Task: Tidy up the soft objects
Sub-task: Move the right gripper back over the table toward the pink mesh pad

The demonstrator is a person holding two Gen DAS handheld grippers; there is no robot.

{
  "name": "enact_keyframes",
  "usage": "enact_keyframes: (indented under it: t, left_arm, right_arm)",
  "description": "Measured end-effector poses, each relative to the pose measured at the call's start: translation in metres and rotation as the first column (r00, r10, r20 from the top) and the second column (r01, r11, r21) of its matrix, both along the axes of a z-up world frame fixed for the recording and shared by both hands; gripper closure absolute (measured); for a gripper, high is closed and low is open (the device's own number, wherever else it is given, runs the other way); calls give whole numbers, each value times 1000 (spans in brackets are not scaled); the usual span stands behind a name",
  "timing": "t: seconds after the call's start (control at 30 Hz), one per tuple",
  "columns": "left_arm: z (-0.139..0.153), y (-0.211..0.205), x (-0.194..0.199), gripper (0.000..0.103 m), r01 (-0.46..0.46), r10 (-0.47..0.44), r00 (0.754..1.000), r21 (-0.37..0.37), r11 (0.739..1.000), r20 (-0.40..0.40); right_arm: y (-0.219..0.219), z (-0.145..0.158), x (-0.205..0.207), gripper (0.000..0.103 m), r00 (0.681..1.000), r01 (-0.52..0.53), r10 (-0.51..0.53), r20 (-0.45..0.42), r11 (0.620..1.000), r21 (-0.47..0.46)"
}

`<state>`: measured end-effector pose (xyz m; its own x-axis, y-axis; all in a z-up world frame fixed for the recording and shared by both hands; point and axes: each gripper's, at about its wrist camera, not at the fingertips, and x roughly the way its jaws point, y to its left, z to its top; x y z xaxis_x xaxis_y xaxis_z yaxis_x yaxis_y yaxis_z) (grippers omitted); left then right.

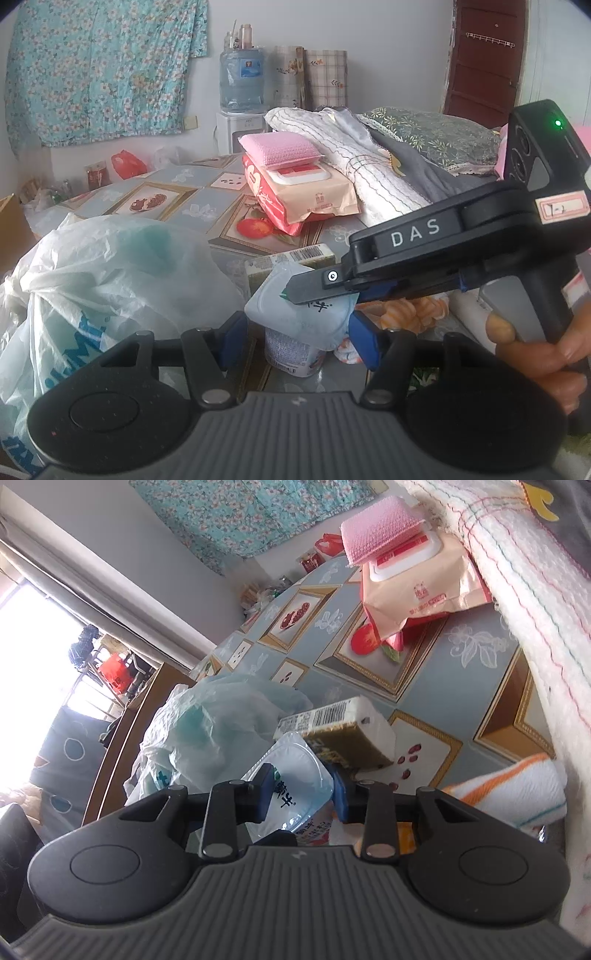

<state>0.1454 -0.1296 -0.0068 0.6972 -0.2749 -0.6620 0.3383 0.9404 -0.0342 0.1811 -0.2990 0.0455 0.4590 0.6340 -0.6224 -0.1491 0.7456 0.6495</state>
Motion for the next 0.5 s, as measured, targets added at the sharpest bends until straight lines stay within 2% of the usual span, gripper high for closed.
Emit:
enact_keyframes:
  t: [0.27,0.5]
  left_arm:
    - [0,7,-9,40,17,-17,1000,-14,1000,5]
    - [7,9,-25,35,51,-51,998,-3,999,46]
  right_arm:
    - [3,7,-4,67,1000,-25,25,19,1000,-12]
    - [-20,33,-13,62,993,74,-70,91,996,-41]
